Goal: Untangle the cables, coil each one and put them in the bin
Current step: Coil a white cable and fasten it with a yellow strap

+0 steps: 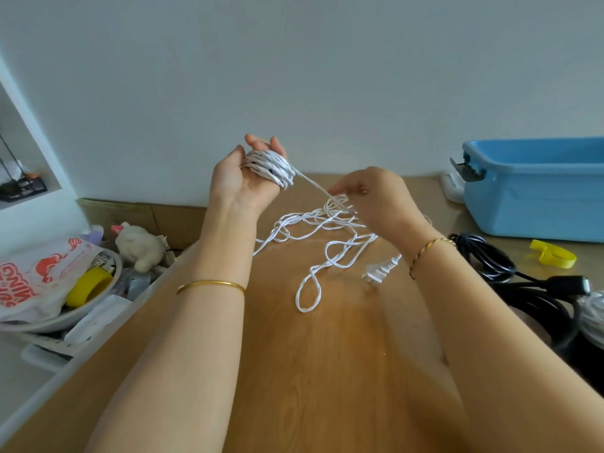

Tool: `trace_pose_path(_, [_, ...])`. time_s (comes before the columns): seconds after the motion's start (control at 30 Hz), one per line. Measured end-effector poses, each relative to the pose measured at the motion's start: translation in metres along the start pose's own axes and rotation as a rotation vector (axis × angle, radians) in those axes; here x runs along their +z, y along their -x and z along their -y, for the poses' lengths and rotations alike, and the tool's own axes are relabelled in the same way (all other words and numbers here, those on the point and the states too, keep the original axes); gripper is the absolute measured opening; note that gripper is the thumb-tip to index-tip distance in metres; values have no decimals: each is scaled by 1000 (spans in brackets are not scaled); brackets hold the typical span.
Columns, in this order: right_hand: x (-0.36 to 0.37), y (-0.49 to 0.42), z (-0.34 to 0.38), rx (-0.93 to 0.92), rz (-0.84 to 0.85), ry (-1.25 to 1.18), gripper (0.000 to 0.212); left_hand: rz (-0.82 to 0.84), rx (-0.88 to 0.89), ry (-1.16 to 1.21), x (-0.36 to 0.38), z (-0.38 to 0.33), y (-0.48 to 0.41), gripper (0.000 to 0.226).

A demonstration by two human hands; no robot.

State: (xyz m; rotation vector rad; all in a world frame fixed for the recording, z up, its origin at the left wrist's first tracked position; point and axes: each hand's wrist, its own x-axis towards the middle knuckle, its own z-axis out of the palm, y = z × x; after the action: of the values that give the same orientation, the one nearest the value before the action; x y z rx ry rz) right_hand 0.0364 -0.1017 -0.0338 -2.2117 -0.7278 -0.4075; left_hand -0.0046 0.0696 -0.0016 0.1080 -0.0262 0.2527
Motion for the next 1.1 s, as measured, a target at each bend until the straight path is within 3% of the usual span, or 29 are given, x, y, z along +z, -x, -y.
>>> trace_pose_path(0.07, [3,2,11,-21,48,-14,25,7,-16,33,-1,3,0,28])
trace_pose_path(0.17, [10,4,16,-37,114,91,31,14,-42,-2,-4,7,-2,30])
trace_pose_path(0.37, [5,3,19,-33,324,79,33,-34,274,-389,-6,21,-10,28])
trace_pose_path(0.53, [-6,6,28,-8,365,-33,34,38,617,-1030,-18,34,-13,13])
trace_pose_path(0.63, [-10,9,29,-30,361,-46,27,137,699,-1409,-28,41,-12,9])
trace_pose_path(0.77, [-11,7,28,-65,306,-50,18,138,704,-1618,-35,37,-11,8])
trace_pose_path(0.87, [-8,2,24,-78,198,-70,23,124,661,-1768,-36,34,-14,6])
trace_pose_path(1.1, [-7,-3,17,-109,-24,-202,18,226,383,-1958,-28,37,-7,36])
